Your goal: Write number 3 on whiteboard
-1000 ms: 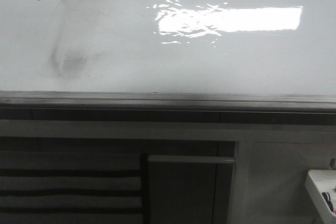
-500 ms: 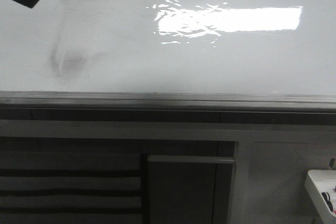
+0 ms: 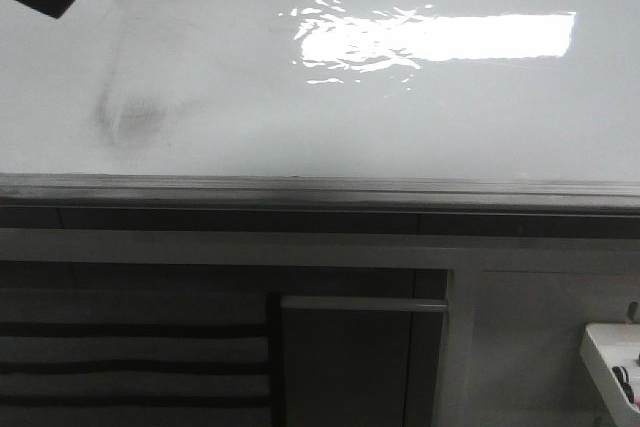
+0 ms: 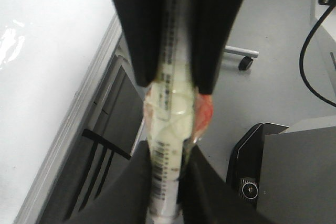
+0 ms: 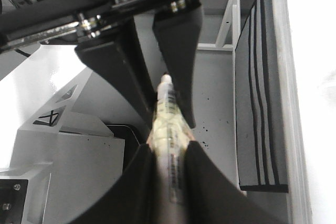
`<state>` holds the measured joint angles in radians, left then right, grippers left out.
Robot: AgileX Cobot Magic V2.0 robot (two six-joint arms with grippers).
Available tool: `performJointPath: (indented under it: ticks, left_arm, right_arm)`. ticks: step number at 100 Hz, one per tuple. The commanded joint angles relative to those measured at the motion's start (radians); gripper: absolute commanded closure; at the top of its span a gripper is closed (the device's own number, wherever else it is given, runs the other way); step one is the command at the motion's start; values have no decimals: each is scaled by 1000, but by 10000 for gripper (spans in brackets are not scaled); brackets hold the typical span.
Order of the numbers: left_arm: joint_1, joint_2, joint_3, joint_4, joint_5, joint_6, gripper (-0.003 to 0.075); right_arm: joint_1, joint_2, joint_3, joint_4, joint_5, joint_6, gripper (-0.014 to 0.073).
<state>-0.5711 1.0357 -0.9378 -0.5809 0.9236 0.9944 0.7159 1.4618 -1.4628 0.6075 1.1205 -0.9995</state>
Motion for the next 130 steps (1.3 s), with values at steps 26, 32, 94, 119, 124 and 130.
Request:
performJointPath:
  ticks: [26,32,94,119,124,130]
  left_arm:
    - [-7,-18,-35,13,-95,-72,738]
    - [-7,-18,-35,15,-102,-80,738]
    - [-184,-18,-35,327,-235,-345,739]
    - [-184,-18,-35,325,-233,-345,739]
    - [-184,-18,-35,325,-233,-345,739]
    - [-184,-18,-35,325,-233,-345,739]
  right_arm:
    - [0,-30,-34,39,-12,-5,650]
    - [0,-30,-34,39,-12,-5,650]
    - [0,-30,-34,39,-10,-5,650]
    - [0,-30,-34,39,1,-5,650]
    - [0,-30,-34,39,9,-5,650]
    - [0,-30,-34,39,13,-5,650]
